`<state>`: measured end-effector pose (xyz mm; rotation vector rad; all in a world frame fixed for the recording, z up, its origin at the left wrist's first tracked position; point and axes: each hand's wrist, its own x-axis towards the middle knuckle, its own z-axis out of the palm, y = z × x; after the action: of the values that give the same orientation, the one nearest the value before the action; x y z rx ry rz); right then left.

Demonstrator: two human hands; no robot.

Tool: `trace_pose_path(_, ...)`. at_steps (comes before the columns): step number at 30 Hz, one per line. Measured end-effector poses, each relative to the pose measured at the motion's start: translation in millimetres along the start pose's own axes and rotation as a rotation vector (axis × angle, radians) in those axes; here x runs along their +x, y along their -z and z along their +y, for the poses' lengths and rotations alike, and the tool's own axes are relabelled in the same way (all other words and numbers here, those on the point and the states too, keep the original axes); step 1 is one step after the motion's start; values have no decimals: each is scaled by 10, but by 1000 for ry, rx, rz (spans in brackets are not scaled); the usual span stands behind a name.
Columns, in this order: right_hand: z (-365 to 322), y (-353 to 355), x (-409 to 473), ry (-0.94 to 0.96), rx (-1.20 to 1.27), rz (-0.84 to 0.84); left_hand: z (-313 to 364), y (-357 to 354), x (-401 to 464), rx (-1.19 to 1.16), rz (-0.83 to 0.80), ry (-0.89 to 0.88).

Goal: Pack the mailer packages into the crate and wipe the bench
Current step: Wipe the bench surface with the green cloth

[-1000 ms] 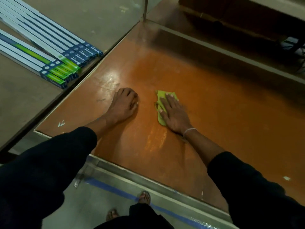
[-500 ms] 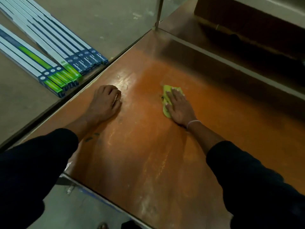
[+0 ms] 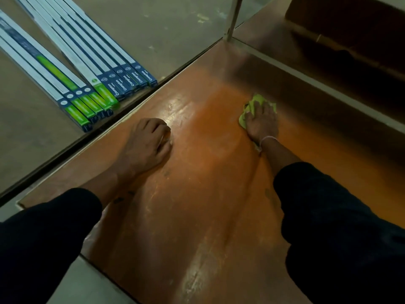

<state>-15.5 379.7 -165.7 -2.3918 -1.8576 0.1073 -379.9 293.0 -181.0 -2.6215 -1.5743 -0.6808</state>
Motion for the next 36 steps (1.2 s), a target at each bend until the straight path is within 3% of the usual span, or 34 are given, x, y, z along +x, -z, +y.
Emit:
trace_pose_path(2, -127, -21, 105, -125, 8, -19, -7, -10, 4, -3, 2, 0)
trace_pose_path(3, -223, -35, 107, -85, 10, -29, -13, -14, 5, -2, 2, 3)
trace_pose_path(6, -366, -67, -12, 306, -6, -52, -19, -22, 6, 1, 2, 4)
trace_pose_path(8, -269, -62, -89, 455, -14, -62, -16, -25, 2, 5, 5, 3)
trace_pose_path(10, -136, -50, -159, 345, -17, -24, -5, -5, -10, -5, 3, 17)
trace_pose_path(13, -127, -37, -345, 10, 2, -10, 21, 17, -13, -10, -3, 24)
trace_pose_path(14, -217, -42, -464, 23, 4, -20, 21, 21, -12, -12, -3, 28)
trace_pose_path(18, -430, -59, -1083, 439, -20, -58, 3, 26, -31, -34, -17, 34)
trace_pose_path(20, -346, -49, -1239, 337, -11, -26, 5, 42, -33, -39, -33, 37)
trace_pose_path(22, -327, -51, -1359, 35, 6, -4, 8, 49, -39, -50, -35, 47)
trace_pose_path(23, -413, -70, -1443, -30, 1, -5, 3, 48, -45, -52, -29, 52)
trace_pose_path(24, -531, -92, -1552, 10, -9, -6, 2, 55, -50, -54, -27, 56)
trace_pose_path(27, -740, -152, -1969, 361, -33, -14, -9, 68, -64, -93, -56, 61)
trace_pose_path(28, -720, -145, -2057, 382, -34, -17, -25, 86, -76, -119, -70, 59)
trace_pose_path(32, -799, -116, -2237, -128, -21, 13, -209, 186, -177, -165, -148, -51)
trace_pose_path(33, -943, -136, -2330, -112, -18, 5, -291, 221, -217, -154, -155, -86)
trace_pose_path(36, -1267, -163, -2754, 305, 1, -19, -584, 329, -341, -107, -146, -134)
